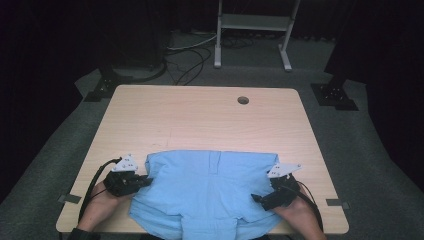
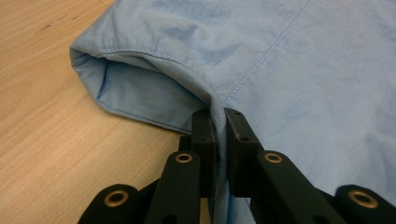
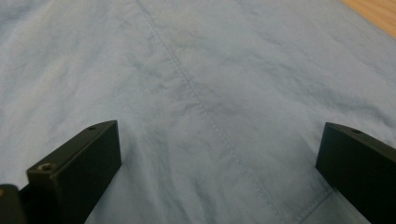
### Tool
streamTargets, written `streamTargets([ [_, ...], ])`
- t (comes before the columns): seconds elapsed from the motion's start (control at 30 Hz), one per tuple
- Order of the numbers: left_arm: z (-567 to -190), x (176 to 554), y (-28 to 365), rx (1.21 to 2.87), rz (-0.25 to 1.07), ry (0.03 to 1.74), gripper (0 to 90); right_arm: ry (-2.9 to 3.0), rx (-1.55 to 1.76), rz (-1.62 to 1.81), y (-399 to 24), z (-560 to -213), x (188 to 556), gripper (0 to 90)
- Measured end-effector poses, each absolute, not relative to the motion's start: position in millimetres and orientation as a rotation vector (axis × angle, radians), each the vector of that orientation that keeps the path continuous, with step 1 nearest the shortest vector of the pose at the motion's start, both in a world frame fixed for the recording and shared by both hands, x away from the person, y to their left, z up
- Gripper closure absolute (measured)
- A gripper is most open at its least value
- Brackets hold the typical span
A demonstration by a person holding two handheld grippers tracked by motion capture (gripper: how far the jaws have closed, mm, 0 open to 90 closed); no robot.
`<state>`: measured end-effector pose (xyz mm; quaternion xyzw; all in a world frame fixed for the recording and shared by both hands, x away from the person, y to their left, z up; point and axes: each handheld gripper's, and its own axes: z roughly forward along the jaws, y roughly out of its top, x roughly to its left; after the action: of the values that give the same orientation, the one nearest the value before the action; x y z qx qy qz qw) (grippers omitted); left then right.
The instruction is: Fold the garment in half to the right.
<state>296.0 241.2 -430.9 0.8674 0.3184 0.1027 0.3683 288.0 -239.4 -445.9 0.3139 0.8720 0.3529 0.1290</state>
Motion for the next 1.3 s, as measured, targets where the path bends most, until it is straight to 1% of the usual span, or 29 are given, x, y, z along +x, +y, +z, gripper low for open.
streamTargets([
  [0.33,-429.9,296.3,243.0,2.213,0.273,0.813,85.6,2.536,0.913,1.027,-239.2,-445.9,288.5,0.0],
  [0.67,-412.8,296.1,245.8,2.12,0.277,0.79,85.9,2.534,0.921,1.023,-238.0,-445.8,289.9,0.0],
  [0.97,-400.6,293.6,240.9,2.067,0.285,0.738,85.8,2.533,0.917,1.022,-237.1,-445.8,291.5,0.0],
  [1.3,-383.1,297.8,226.0,2.037,0.296,0.677,85.8,2.534,0.915,1.02,-233.8,-445.6,295.5,0.0],
])
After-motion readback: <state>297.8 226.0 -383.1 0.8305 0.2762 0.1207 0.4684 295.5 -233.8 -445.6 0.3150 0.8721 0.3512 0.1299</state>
